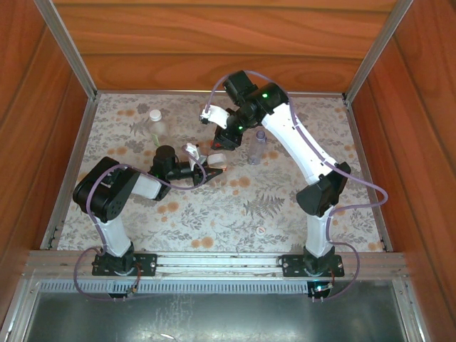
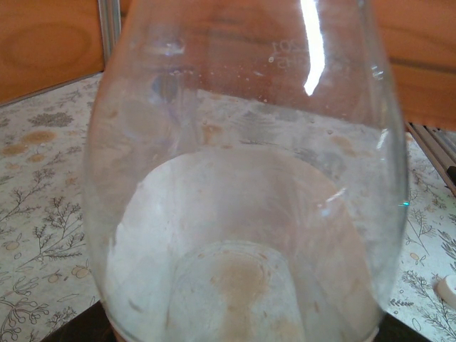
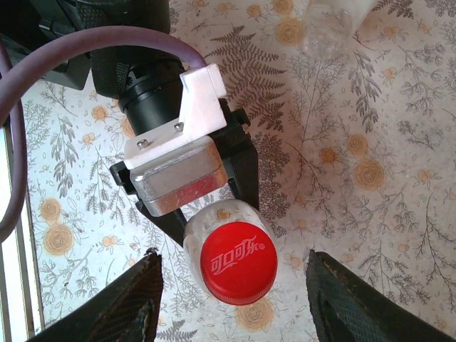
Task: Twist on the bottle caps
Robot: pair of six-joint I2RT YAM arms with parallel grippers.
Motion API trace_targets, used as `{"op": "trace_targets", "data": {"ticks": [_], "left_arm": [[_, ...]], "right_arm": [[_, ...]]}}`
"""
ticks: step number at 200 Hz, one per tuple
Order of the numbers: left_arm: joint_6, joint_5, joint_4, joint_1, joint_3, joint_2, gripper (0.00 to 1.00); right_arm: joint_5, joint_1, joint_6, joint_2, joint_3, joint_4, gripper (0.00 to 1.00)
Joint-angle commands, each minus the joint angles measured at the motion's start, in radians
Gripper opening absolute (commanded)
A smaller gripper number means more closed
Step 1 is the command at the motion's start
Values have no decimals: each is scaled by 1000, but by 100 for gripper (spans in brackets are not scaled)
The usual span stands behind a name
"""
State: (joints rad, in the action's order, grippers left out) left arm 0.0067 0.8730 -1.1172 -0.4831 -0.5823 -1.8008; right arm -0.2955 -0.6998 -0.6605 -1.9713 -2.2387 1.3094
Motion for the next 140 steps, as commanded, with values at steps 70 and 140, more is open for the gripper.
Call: {"op": "trace_targets", "data": {"ticks": [70, 140], "left_arm": [[1, 33, 115, 9, 24, -33, 48], [1, 36, 117, 8, 22, -36, 48]], "right_arm": [[8, -17, -27, -45, -22, 20, 54], [11, -24, -21, -57, -32, 17, 42]]}}
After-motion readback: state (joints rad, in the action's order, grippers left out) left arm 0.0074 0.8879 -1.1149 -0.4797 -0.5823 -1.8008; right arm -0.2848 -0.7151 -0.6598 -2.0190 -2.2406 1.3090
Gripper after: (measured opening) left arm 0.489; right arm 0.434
